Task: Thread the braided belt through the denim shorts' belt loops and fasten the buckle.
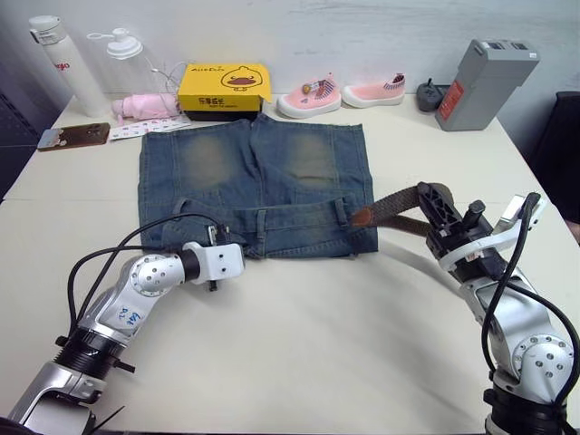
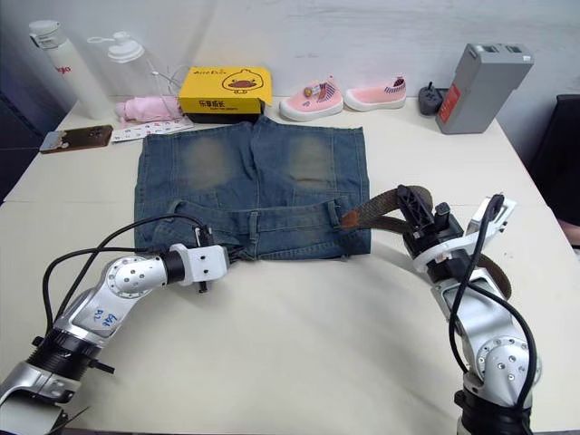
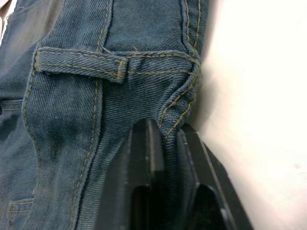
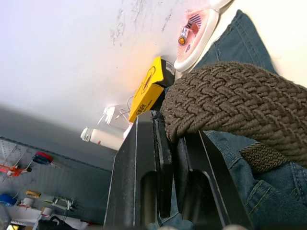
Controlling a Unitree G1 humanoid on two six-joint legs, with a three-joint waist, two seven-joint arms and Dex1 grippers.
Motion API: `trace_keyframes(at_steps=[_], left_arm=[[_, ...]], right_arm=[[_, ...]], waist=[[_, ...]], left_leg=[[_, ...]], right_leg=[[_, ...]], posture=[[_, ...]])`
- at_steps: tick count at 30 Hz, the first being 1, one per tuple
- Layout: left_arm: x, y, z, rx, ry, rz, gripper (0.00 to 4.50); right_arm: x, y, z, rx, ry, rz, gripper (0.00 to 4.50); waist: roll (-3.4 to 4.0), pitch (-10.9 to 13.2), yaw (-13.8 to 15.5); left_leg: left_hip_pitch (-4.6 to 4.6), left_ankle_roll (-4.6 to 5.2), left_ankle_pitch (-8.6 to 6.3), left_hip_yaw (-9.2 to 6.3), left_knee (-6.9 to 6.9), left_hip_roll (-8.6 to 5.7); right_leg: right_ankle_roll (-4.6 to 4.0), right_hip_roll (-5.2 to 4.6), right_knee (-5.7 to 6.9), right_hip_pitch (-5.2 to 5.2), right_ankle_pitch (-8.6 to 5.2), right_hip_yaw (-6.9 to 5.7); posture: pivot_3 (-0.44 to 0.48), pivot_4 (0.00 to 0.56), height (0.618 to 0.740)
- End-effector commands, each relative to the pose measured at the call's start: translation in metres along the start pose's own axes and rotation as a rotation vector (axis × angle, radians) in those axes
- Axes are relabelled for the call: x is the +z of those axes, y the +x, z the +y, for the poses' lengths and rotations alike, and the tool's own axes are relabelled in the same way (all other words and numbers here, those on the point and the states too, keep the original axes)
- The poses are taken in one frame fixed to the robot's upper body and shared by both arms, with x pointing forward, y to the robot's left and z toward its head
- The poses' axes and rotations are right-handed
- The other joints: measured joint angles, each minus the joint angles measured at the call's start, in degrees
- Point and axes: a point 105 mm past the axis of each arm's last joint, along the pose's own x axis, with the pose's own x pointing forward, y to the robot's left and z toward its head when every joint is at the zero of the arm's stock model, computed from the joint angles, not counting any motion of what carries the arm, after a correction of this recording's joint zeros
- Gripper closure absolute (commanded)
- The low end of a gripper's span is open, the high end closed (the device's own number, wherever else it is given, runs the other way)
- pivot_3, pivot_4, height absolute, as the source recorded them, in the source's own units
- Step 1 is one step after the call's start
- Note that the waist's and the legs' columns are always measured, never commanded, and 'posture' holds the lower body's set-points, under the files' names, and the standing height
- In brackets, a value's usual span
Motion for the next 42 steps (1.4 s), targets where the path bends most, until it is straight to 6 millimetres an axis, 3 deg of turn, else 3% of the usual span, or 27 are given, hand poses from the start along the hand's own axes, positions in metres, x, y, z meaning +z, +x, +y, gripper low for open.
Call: trace_keyframes(at_steps=[1,6,11,15,19,22,24,29,36,38,42], left_arm=[[-0.029,-0.004,-0.016,-0.026,-0.017,0.122,3.82],[-0.008,-0.019,-0.016,0.019,-0.052,0.044,3.82],[0.016,-0.050,-0.037,-0.052,-0.103,-0.002,3.82],[0.022,-0.070,-0.051,-0.092,-0.164,0.016,3.82],[0.011,-0.076,-0.054,-0.097,-0.168,0.090,3.82],[0.007,-0.076,-0.048,-0.063,-0.219,0.094,3.03],[0.010,-0.077,-0.045,-0.083,-0.236,0.073,2.23],[0.036,-0.092,-0.038,-0.173,-0.381,-0.067,0.45],[0.075,-0.113,-0.008,-0.256,-0.658,-0.303,0.45],[0.083,-0.111,-0.001,-0.242,-0.689,-0.359,0.45],[0.084,-0.086,0.003,-0.158,-0.703,-0.407,0.45]], right_arm=[[0.000,0.001,0.020,0.074,-0.017,-0.001,4.50],[-0.005,0.005,0.025,0.086,-0.028,0.020,4.50],[-0.011,0.004,0.030,0.097,-0.021,0.047,4.50],[-0.016,0.003,0.026,0.085,-0.024,0.082,4.50],[-0.021,0.001,0.017,0.057,-0.025,0.111,4.50],[-0.022,-0.002,0.009,0.032,-0.025,0.121,4.50],[-0.021,-0.003,0.009,0.037,-0.024,0.122,4.50],[-0.016,-0.006,0.006,0.033,-0.035,0.129,4.50],[-0.023,-0.002,-0.010,-0.013,-0.115,0.183,4.50],[-0.024,-0.001,-0.018,-0.041,-0.170,0.195,4.50],[-0.031,0.001,-0.024,-0.058,-0.240,0.222,4.50]], waist=[[0.02,-0.01,-0.04],[0.02,-0.01,-0.86],[0.02,-0.01,-1.62],[0.02,-0.01,-1.37],[0.02,-0.01,-1.02],[0.02,-0.01,-1.06],[0.02,-0.01,-1.06],[0.02,-0.01,-1.15],[0.02,-0.01,-1.07],[0.02,-0.01,-1.03],[0.02,-0.01,-1.02]], left_leg=[[0.00,0.00,0.00,0.01,0.00,0.00],[-0.03,0.00,0.00,0.03,0.00,0.07],[-0.10,-0.09,-0.14,0.34,-0.02,0.27],[-0.14,-0.05,-0.28,0.65,-0.01,0.30],[-0.14,-0.02,-0.30,0.71,0.16,0.33],[-0.14,0.02,-0.33,0.73,0.26,0.34],[-0.14,0.01,-0.35,0.73,0.26,0.35],[-0.18,-0.03,-0.38,0.74,0.33,0.41],[-0.21,-0.03,-0.39,0.70,0.52,0.42],[-0.21,-0.01,-0.40,0.68,0.59,0.41],[-0.21,0.02,-0.45,0.71,0.65,0.40]], right_leg=[[0.00,0.00,0.01,0.00,0.00,0.00],[-0.02,0.02,0.00,-0.05,-0.01,-0.01],[-0.10,0.06,0.03,-0.40,-0.05,-0.15],[-0.10,-0.01,0.03,-0.57,-0.05,-0.19],[-0.11,-0.01,0.15,-0.60,-0.05,-0.16],[-0.12,0.00,0.23,-0.60,-0.05,-0.11],[-0.12,0.00,0.23,-0.61,-0.05,-0.10],[-0.13,0.05,0.24,-0.64,-0.06,-0.10],[-0.14,0.06,0.31,-0.60,-0.06,-0.10],[-0.14,0.06,0.30,-0.57,-0.05,-0.11],[-0.13,0.07,0.33,-0.55,-0.05,-0.09]], posture=[[0.000,0.150,0.670],[0.000,0.150,0.670],[0.000,0.150,0.670],[0.000,0.150,0.670],[0.000,0.150,0.670],[0.000,0.150,0.670],[0.000,0.150,0.670],[0.000,0.150,0.670],[0.000,0.150,0.670],[0.000,0.150,0.670],[0.000,0.150,0.670]])
